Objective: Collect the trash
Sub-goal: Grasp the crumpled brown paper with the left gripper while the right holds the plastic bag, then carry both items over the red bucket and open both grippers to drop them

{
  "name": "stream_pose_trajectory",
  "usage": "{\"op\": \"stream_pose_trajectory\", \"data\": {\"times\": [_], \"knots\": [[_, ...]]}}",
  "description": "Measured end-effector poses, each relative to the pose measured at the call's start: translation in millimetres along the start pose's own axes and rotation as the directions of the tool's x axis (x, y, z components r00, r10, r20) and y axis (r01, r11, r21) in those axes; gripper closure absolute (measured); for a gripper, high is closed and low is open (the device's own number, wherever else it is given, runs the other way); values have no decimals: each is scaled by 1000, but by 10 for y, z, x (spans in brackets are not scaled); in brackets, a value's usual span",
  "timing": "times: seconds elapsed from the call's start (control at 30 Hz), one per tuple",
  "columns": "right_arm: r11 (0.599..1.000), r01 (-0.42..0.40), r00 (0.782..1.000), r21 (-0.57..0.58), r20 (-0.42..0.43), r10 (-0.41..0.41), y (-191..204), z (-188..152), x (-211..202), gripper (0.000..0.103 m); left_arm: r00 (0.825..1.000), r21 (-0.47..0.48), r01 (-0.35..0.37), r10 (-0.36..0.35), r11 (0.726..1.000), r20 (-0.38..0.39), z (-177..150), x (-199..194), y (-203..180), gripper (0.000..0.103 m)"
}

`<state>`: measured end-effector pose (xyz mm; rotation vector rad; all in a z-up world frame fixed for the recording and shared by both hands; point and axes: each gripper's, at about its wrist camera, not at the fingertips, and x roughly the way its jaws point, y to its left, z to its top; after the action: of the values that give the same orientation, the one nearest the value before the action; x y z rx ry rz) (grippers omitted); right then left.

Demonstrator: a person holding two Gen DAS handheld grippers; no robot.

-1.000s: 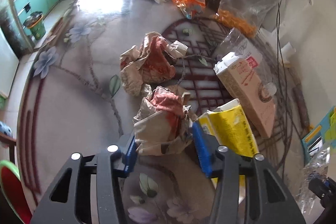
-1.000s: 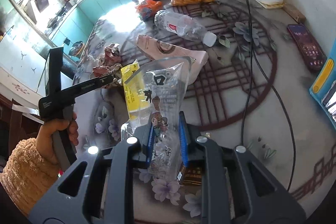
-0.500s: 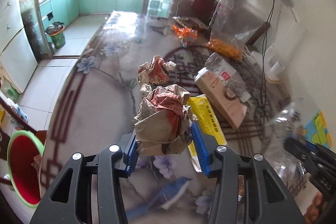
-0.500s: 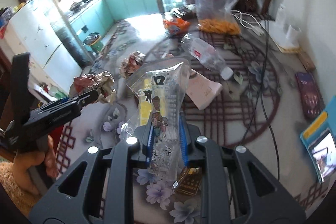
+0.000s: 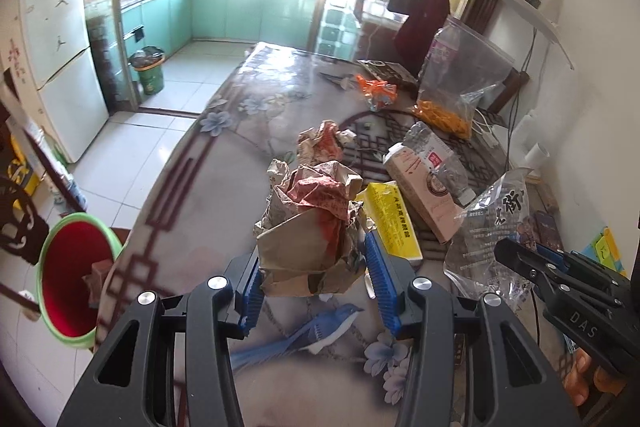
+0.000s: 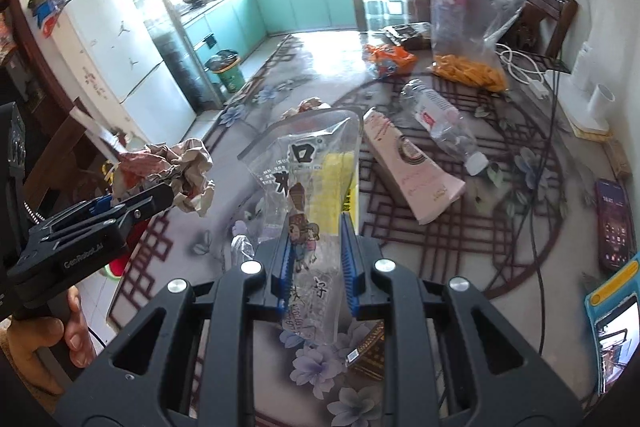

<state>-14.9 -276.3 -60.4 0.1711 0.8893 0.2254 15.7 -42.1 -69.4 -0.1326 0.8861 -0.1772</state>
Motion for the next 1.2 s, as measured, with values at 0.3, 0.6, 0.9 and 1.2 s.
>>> {"op": "stream_pose_trajectory", "data": {"times": [0.3,0.6,0.9,1.2], "knots": [[997,-23,1000,-67,18,24,195,-5,-37,82,999,-26,-44,44,999,18,-139,-224,109,59],[994,-20,999,-106,32,24,501,51,-17,81,997,-45,-65,67,997,45,-112,-371,363,59],[994,-9,1000,-105,12,11,947,71,142,81,996,-55,-76,79,996,41,-79,-443,854,59],[990,-29,1000,-136,-4,28,1515,76,305,81,996,-84,-84,87,993,31,-64,-511,1423,59]]}}
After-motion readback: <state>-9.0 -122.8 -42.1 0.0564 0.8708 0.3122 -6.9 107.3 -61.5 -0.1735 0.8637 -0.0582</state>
